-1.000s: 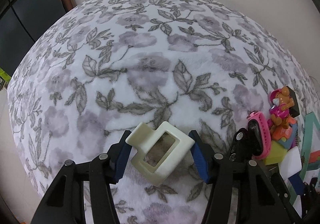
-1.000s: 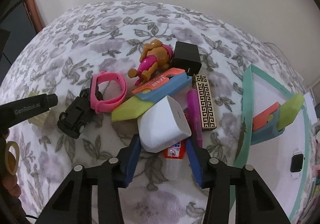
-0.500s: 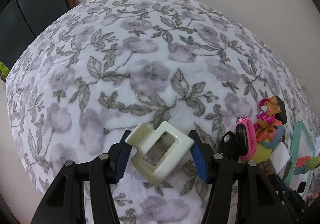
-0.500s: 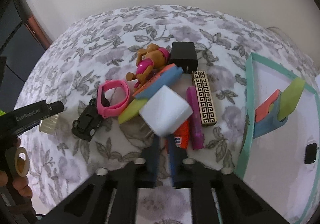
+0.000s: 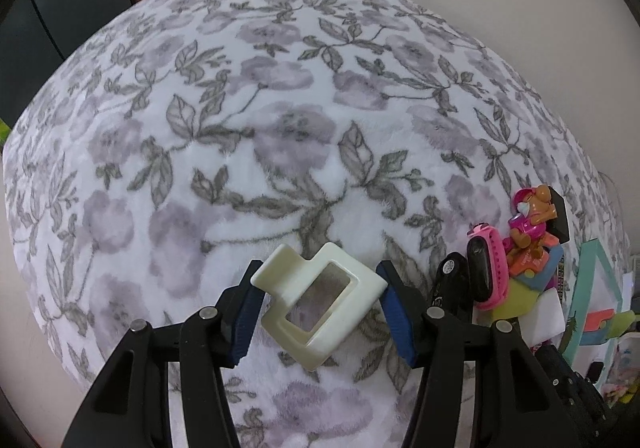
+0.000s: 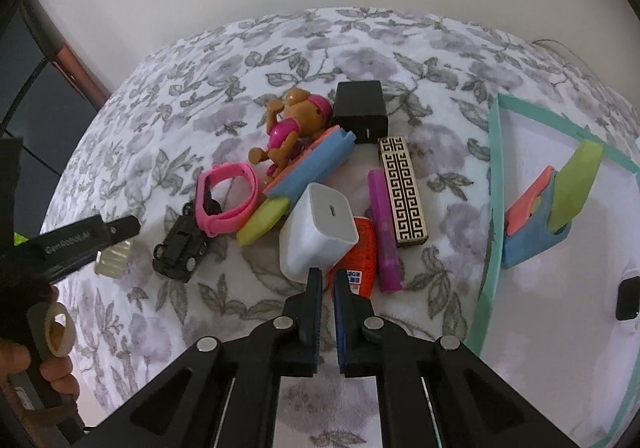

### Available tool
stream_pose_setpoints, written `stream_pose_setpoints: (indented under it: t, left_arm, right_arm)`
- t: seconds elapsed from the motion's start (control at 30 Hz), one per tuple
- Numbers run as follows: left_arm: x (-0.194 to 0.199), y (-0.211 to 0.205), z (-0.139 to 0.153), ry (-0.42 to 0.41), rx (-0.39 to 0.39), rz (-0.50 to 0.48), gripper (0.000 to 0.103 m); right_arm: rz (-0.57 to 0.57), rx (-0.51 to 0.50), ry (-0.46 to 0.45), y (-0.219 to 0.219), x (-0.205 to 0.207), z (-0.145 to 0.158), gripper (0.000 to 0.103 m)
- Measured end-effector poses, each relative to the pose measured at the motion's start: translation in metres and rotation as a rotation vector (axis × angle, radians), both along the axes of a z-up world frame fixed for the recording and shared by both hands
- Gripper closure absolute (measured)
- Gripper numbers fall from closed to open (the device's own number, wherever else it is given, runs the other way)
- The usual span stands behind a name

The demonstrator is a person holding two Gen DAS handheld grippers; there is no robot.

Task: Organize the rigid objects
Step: 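Grasp the cream clip with left gripper while right gripper grasps the white charger cube, then lift clip and charger and carry both over the teal-rimmed tray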

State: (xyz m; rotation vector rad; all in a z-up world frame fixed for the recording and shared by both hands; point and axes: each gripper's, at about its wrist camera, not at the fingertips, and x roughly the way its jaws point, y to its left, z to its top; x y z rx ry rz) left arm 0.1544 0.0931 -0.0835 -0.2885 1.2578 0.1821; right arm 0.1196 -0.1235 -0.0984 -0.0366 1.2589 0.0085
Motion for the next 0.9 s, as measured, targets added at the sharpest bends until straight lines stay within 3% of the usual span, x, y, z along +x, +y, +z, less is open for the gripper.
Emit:
stream_pose_setpoints:
  t: [0.2,0.27,0.33,0.37,0.63,0.9]
  left_arm:
    - [-0.005,0.006,0.001,0.049,-0.039,0.023,0.045]
    - [-0.007,0.009,0.003,0.054,-0.055,0.032,0.045]
    - [-0.009,0.011,0.004,0.06,-0.056,0.039,0.045]
    - [-0.011,0.012,0.005,0.062,-0.053,0.041,0.045]
    - [-0.023,0.007,0.012,0.083,-0.032,0.016,0.045]
    - [-0.021,0.0,0.014,0.068,-0.033,-0.009,0.045]
  right_arm:
    - [0.04,-0.042,-0.056,0.008,0.001,0.017,0.096]
    - [0.081,-0.064,-0.067,0.014,0.002,0.019,0.089]
    - [0.115,-0.107,-0.081,0.021,0.003,0.019,0.057]
    - [0.131,-0.133,-0.086,0.024,0.004,0.018,0.053]
    - [0.276,-0.281,-0.113,0.042,0.006,0.005,0.053]
    - [0.375,-0.326,-0.1,0.05,0.007,-0.013,0.049]
